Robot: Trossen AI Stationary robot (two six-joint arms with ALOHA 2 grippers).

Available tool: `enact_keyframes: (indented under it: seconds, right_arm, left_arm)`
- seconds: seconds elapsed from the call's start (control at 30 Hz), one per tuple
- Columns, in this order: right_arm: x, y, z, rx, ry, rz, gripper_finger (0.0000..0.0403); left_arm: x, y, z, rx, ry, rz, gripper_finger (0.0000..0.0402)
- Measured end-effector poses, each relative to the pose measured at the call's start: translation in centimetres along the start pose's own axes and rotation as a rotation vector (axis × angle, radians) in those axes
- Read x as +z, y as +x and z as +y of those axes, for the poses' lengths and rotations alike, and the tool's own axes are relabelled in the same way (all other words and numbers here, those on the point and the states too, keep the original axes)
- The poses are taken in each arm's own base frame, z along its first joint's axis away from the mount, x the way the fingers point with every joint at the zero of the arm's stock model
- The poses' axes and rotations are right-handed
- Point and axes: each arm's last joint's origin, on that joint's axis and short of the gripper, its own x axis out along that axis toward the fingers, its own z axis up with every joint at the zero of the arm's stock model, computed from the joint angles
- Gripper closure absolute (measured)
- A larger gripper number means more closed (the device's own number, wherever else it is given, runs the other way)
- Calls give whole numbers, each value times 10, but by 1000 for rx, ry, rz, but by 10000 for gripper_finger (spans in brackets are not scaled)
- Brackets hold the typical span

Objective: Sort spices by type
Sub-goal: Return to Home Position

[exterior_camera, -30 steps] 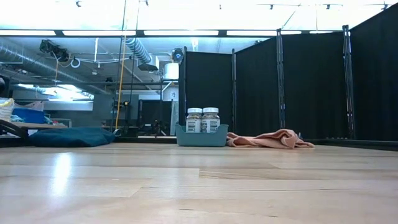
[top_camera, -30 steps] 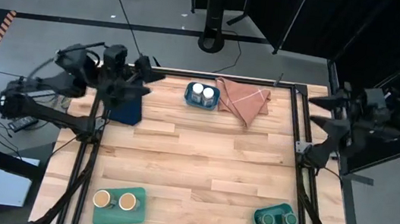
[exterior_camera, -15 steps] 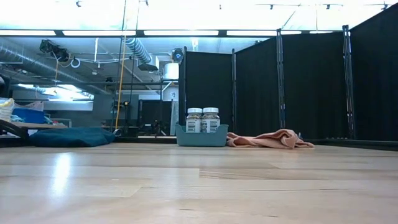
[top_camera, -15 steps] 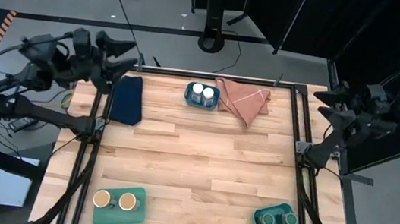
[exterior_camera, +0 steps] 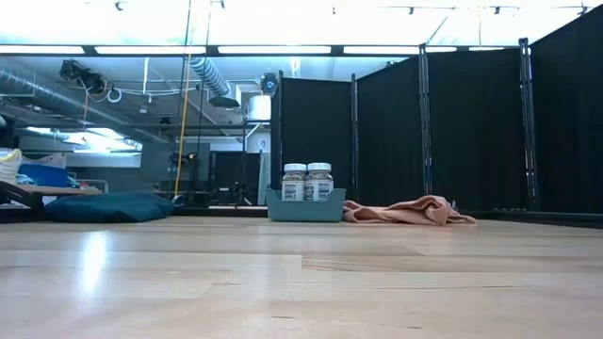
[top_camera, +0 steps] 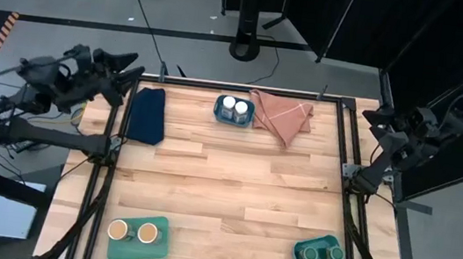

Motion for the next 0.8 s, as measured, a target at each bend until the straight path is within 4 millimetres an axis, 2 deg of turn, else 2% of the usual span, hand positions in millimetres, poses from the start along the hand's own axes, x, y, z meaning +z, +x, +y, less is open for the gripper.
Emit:
enact_keyframes:
  seconds: [0.07,0.17,0.33,0.57,0.8]
  right_arm:
    - [-4,-3,-3,0,6,-8,132]
    - [-7,-5,-6,0,10,-11,134]
    - [-10,-8,-9,1,14,-14,133]
    - [-27,-14,-14,-17,26,-1,135]
    - [-61,-21,-20,-16,79,-1,137]
  left_arm:
    - [-14,-11,10,-16,-33,-10,51]
    - [-34,-23,20,-150,-108,-39,51]
    - [-76,-30,35,-283,-197,-103,51]
    - [-126,-36,55,-293,-294,-136,51]
    - [-154,-33,64,-243,-304,-88,51]
